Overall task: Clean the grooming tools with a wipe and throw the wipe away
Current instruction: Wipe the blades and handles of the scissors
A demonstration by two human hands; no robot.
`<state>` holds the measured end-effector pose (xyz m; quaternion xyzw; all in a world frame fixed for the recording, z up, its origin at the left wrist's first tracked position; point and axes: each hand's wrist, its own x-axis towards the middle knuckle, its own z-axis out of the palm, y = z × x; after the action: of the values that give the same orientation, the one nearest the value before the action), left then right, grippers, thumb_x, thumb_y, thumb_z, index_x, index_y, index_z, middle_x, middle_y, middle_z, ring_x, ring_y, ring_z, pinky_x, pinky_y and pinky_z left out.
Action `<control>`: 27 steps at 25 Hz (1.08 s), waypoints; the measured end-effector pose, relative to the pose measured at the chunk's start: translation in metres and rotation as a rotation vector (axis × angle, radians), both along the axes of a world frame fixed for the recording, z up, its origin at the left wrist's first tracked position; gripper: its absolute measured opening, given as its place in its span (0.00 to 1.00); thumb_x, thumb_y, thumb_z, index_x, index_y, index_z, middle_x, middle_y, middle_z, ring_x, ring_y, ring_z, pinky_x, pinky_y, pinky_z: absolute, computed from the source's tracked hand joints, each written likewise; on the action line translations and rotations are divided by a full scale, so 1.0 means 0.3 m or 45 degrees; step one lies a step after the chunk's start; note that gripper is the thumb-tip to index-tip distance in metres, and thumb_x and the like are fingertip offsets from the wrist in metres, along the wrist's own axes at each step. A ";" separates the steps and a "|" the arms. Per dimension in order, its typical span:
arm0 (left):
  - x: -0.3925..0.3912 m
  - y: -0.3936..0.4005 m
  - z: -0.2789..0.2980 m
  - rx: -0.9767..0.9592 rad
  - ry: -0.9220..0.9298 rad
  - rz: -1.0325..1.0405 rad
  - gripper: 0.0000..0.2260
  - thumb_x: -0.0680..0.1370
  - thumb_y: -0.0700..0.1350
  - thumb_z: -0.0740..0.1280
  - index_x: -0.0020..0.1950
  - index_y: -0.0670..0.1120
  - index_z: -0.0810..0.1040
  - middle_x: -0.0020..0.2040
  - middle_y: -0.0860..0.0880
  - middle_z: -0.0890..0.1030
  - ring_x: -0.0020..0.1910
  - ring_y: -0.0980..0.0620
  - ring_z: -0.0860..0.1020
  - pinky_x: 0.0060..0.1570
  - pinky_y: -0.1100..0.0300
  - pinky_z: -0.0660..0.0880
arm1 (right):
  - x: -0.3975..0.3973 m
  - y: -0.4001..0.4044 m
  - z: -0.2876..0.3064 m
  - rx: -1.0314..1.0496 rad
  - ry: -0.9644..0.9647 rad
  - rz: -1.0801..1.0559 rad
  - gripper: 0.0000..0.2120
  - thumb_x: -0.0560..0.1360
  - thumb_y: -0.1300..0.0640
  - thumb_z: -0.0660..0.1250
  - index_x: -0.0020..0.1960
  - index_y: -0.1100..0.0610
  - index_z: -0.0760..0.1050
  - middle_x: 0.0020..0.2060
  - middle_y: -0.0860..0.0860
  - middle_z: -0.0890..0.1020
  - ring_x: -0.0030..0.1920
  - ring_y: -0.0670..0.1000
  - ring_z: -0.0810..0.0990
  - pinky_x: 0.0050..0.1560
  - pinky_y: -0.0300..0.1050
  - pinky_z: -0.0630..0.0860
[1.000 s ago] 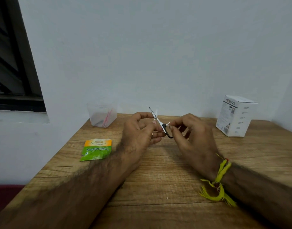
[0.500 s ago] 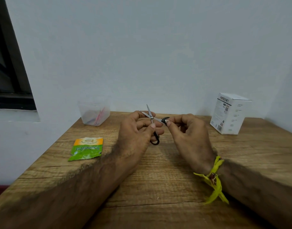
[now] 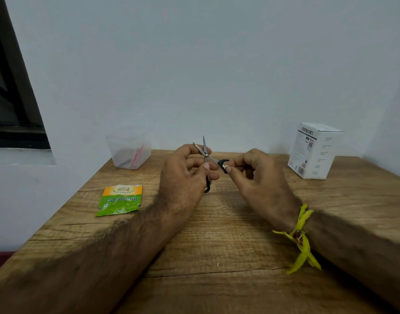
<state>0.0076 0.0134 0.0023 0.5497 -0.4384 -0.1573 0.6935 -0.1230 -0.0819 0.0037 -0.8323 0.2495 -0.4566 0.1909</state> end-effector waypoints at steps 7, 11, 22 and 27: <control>0.017 0.000 0.008 0.009 -0.078 0.071 0.11 0.81 0.32 0.63 0.57 0.46 0.78 0.43 0.46 0.86 0.39 0.51 0.86 0.41 0.53 0.83 | -0.002 -0.013 -0.007 -0.210 0.114 0.004 0.02 0.76 0.60 0.71 0.48 0.56 0.83 0.38 0.44 0.73 0.40 0.41 0.70 0.41 0.37 0.66; 0.030 -0.001 0.017 0.016 -0.125 0.111 0.12 0.80 0.32 0.64 0.61 0.43 0.78 0.42 0.46 0.86 0.37 0.50 0.85 0.38 0.62 0.80 | -0.031 -0.029 0.017 -0.430 0.383 0.126 0.03 0.77 0.59 0.70 0.49 0.56 0.82 0.43 0.49 0.76 0.45 0.48 0.73 0.44 0.47 0.71; 0.060 0.016 0.052 0.114 -0.396 -0.061 0.11 0.81 0.33 0.63 0.59 0.42 0.80 0.43 0.45 0.86 0.33 0.58 0.78 0.39 0.66 0.77 | -0.070 -0.111 0.080 -1.265 0.728 0.202 0.06 0.74 0.63 0.74 0.49 0.55 0.82 0.42 0.54 0.79 0.39 0.57 0.76 0.35 0.51 0.73; 0.081 0.020 0.060 0.204 -0.493 -0.165 0.10 0.81 0.34 0.64 0.59 0.43 0.80 0.42 0.48 0.86 0.34 0.56 0.78 0.41 0.60 0.79 | -0.079 -0.113 0.092 -1.407 0.773 0.267 0.08 0.73 0.65 0.72 0.50 0.55 0.82 0.42 0.56 0.79 0.39 0.58 0.77 0.37 0.53 0.74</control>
<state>0.0319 0.0194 0.0202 0.5936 -0.5838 -0.1273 0.5391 -0.1468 -0.1157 0.0314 -0.9202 -0.0627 -0.2409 -0.3020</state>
